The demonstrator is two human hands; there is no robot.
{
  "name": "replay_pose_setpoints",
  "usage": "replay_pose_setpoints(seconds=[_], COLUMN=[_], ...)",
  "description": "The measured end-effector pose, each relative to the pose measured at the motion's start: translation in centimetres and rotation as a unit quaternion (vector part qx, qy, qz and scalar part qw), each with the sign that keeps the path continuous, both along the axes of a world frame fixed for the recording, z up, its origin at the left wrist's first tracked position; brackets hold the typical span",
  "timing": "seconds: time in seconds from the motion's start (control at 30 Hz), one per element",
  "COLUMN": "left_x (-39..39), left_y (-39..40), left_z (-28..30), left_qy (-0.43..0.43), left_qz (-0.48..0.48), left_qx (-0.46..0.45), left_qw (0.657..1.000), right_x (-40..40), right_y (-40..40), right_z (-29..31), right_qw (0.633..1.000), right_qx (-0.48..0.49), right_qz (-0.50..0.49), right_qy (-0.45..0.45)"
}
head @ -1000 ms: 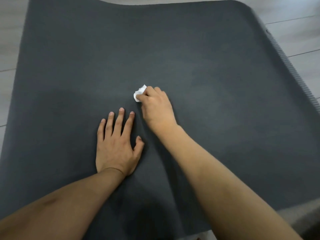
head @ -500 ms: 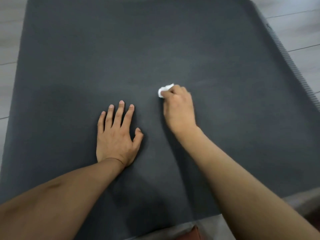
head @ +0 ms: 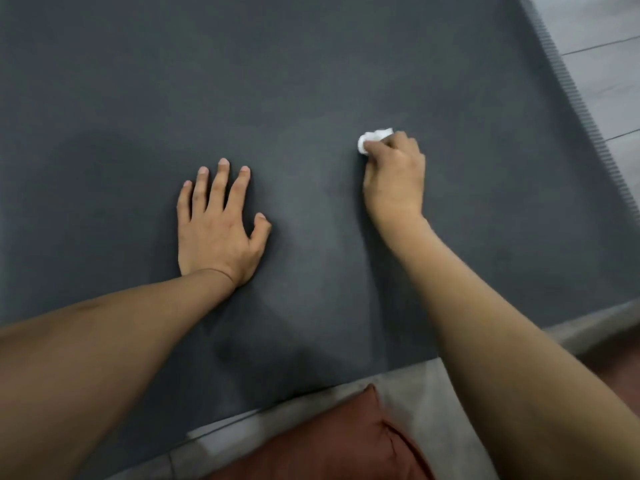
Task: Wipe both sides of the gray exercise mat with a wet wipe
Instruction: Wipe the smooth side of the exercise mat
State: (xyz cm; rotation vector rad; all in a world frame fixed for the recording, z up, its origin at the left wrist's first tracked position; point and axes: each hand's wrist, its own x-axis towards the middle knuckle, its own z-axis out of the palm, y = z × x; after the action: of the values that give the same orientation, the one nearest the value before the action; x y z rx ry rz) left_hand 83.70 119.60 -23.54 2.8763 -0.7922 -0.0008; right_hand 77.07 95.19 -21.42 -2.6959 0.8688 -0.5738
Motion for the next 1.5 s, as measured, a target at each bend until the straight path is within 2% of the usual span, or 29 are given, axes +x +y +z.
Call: replay_pose_setpoints(seconds=[0.1, 0.2, 0.27, 0.37, 0.47, 0.53, 0.6, 0.67, 0.73, 0.8, 0.87, 0.97, 1.07, 1.13, 1.2, 1.3, 1.4, 1.5], left_x=[0.0, 0.0, 0.0, -0.1, -0.2, -0.2, -0.3, -0.3, -0.2, -0.3, -0.4, -1.6, -4.4, -5.9, -6.5, -5.9, -5.2, -5.5], left_y=[0.1, 0.1, 0.1, 0.1, 0.1, 0.0, -0.1, 0.1, 0.0, 0.1, 0.8, 3.4, 6.3, 7.3, 7.6, 7.2, 6.8, 6.8], left_z=[-0.2, -0.1, 0.0, 0.2, 0.1, 0.2, 0.2, 0.4, 1.0, 2.0, 2.9, 4.3, 5.2, 5.5, 5.6, 6.1, 6.6, 6.6], left_qy=[-0.001, 0.001, 0.005, 0.008, 0.007, 0.003, 0.001, -0.011, -0.046, -0.085, -0.100, -0.041, 0.024, 0.070, 0.132, 0.210, 0.217, 0.212], left_qz=[-0.004, -0.009, -0.006, -0.003, -0.005, -0.008, -0.015, -0.027, -0.058, -0.130, -0.215, -0.243, -0.217, -0.191, -0.178, -0.194, -0.212, -0.209], left_qx=[-0.002, -0.009, -0.016, -0.018, -0.017, -0.018, -0.015, 0.003, 0.037, 0.078, 0.088, 0.071, 0.073, 0.101, 0.143, 0.219, 0.282, 0.282], left_qw=[1.000, 1.000, 1.000, 1.000, 1.000, 1.000, 1.000, 1.000, 0.997, 0.985, 0.968, 0.967, 0.973, 0.974, 0.965, 0.933, 0.910, 0.912], right_x=[1.1, 0.7, -0.8, -4.6, -5.4, -4.0, -2.8, -2.3, -2.6, -3.6, -5.9, -10.6, -10.2, -8.0, -6.3, -6.0, -6.9, -9.0], right_y=[9.0, 8.2, 3.3, -5.2, -6.7, -3.2, 2.1, 8.0, 10.5, 7.2, 1.5, -6.1, -4.7, 0.4, 7.3, 15.6, 13.4, 5.5], right_z=[-0.9, -0.5, -0.6, 0.1, 0.6, 0.5, -0.3, -0.3, 0.3, 0.8, 1.0, 2.2, 2.9, 2.3, 1.4, 0.9, 0.3, -0.2], right_qw=[0.988, 0.972, 0.978, 0.995, 0.989, 0.995, 0.999, 0.993, 0.985, 0.983, 0.990, 0.988, 0.984, 0.994, 0.994, 0.979, 0.976, 0.991], right_qx=[-0.024, -0.099, -0.124, -0.085, -0.050, -0.022, 0.006, -0.003, -0.035, -0.076, -0.094, -0.018, 0.027, 0.057, 0.066, 0.027, -0.061, -0.092], right_qz=[0.154, 0.211, 0.167, -0.002, -0.111, -0.093, 0.016, 0.114, 0.162, 0.153, 0.073, -0.079, -0.130, -0.059, 0.076, 0.188, 0.195, 0.056], right_qy=[-0.006, 0.019, 0.013, 0.056, 0.089, 0.034, -0.034, -0.017, 0.049, 0.061, 0.070, 0.134, 0.120, 0.074, 0.042, 0.071, 0.073, 0.085])
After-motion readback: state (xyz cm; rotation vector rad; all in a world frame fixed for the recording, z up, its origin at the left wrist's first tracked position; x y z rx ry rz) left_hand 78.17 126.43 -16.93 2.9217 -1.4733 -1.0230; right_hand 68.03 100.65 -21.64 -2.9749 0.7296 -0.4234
